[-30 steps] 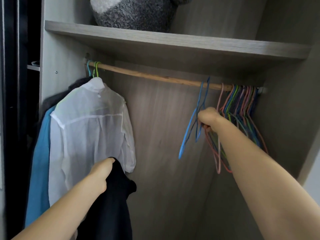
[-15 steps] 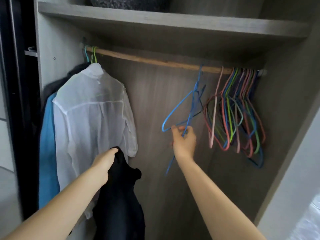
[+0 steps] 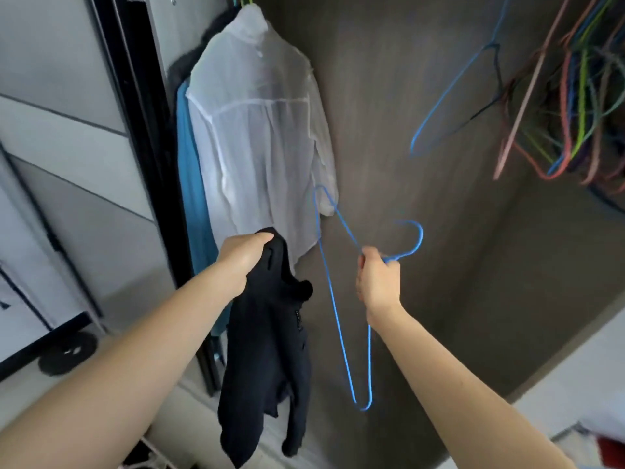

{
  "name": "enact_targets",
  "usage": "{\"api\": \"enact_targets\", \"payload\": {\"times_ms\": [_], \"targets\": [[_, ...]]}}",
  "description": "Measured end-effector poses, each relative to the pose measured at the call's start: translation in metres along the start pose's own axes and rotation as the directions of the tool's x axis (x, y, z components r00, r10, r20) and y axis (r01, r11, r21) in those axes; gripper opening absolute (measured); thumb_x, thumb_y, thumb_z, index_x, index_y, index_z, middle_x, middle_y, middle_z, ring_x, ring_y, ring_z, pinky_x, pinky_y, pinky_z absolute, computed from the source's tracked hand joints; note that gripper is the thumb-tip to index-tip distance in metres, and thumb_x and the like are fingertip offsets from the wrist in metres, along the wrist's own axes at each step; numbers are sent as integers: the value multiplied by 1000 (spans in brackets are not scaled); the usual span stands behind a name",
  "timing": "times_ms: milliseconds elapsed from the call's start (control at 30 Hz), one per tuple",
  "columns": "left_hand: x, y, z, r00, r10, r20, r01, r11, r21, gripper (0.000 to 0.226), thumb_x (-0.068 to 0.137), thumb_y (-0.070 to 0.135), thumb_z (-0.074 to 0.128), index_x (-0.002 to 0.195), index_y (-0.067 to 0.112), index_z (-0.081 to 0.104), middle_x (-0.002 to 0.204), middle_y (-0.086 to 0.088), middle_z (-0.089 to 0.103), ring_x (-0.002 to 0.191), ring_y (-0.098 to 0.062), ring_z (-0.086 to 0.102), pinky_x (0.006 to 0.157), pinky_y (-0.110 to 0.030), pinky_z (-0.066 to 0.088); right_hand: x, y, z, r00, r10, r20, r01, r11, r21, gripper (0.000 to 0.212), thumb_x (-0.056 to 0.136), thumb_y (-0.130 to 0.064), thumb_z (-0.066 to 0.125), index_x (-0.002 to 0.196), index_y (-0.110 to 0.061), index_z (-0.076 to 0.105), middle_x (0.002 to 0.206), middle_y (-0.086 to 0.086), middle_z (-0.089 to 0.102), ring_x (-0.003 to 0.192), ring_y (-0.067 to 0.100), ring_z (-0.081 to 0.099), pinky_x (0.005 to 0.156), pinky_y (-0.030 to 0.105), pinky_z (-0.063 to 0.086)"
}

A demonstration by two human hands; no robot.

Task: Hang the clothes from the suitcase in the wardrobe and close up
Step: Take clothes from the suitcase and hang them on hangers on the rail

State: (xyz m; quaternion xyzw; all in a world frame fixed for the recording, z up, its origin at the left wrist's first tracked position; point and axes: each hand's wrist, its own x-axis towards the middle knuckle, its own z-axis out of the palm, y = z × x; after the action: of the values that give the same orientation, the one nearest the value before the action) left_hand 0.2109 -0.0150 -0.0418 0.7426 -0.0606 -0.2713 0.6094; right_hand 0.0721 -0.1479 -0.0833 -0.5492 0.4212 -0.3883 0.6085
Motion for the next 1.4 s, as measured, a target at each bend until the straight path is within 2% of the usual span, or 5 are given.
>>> {"api": "enact_targets", "payload": {"times_ms": [233,567,867,1133,1400], "targets": [[-17,-5,-42,999,-30,-25,32,997,75,34,79,42,73,97,15,65,98,-7,70,93,-28,66,92,-42,53,-41,-117,45,925,-197,323,-23,822,568,42,95,-25,49,60,-21,27,48,-6,15,40,10,8,42,22,4],[-46,30,-78,1000,-4,-10,3,999,-45,24,84,36,69,99,16,73,83,-5,76,80,-22,69,72,-30,55,-56,-116,93,801,-295,520,-199,689,697,45,96,-22,47,54,-16,32,47,-4,15,42,13,7,42,23,6],[-49,54,-126,981,61,-186,-135,899,-417,11,91,22,63,85,13,67,73,-2,71,66,-14,67,55,-25,57,-20,-52,100,494,-161,854,170,982,86,47,99,-24,53,54,-9,53,58,4,50,62,16,50,71,26,41],[-42,26,-135,935,40,-351,-204,873,-444,15,98,10,52,85,12,60,76,-1,65,71,-12,60,77,-28,52,31,-69,104,467,-2,884,550,784,-289,50,88,-42,65,52,-14,45,67,-18,55,57,-4,49,76,23,34],[-40,15,-142,914,-42,-403,-140,901,-410,13,95,12,58,82,13,58,53,2,62,63,-10,49,50,-16,42,44,-94,103,537,-17,844,713,544,-443,50,83,-54,63,55,-18,44,82,2,64,97,13,54,102,43,20]]}}
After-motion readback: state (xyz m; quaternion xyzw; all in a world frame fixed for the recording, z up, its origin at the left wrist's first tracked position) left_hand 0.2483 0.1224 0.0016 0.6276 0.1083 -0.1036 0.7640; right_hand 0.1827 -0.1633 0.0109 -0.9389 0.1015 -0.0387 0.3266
